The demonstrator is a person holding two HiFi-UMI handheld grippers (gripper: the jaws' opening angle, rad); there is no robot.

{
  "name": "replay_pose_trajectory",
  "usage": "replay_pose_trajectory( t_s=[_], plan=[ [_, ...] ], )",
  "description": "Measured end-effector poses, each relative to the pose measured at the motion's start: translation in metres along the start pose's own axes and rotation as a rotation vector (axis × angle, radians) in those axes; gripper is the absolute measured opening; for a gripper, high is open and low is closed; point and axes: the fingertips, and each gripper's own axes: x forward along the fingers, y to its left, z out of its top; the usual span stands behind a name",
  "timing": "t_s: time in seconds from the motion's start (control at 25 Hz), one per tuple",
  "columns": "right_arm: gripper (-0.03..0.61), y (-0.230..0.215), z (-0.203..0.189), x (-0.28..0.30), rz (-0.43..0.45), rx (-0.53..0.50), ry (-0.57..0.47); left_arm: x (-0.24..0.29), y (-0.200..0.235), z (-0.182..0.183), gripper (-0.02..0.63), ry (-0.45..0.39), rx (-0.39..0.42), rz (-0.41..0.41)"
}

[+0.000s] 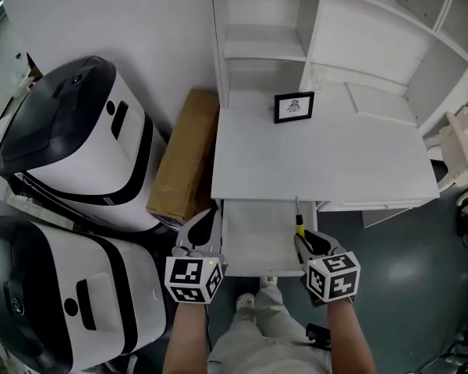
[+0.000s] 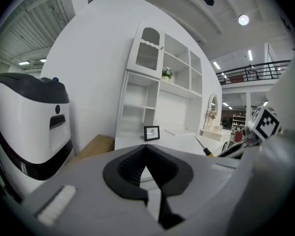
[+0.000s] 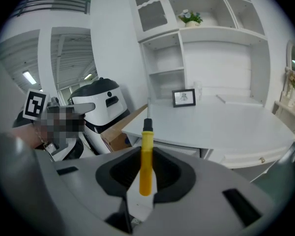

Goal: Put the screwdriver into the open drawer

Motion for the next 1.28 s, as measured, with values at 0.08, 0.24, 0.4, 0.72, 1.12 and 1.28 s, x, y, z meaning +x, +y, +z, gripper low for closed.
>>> replay_pose_trajectory(
  t_s=[0.08,0.24,0.4,0.72,1.12,1.28],
  plan=[
    [0.078,-0.001,-0.01,0.006,0.008,0.006,0.031,0.003,0.001,-0.008,0.009,0.018,-0.009,0.003],
    [0.08,-0.002,-0.026,0.018,0.023,0.014,0.095,0.008,0.003,-0.02,0.009,0.043,-0.018,0.006],
    [0.078,-0.002,-0.043,0.032,0.047,0.018,0.187,0.012,0.009,-0.026,0.009,0.06,-0.032,0.021],
    [0.078,-0.003,-0.063,0.055,0.089,-0.004,0.33,0.025,0.018,-0.03,0.009,0.073,-0.056,0.037],
    [0.078,-0.012,-0.083,0.089,0.125,-0.036,0.446,0.043,0.021,-0.034,0.009,0.102,-0.051,0.043],
    [0.08,-0.016,-0.091,0.105,0.139,-0.042,0.486,0.052,0.026,-0.036,0.009,0.115,-0.051,0.052]
  ],
)
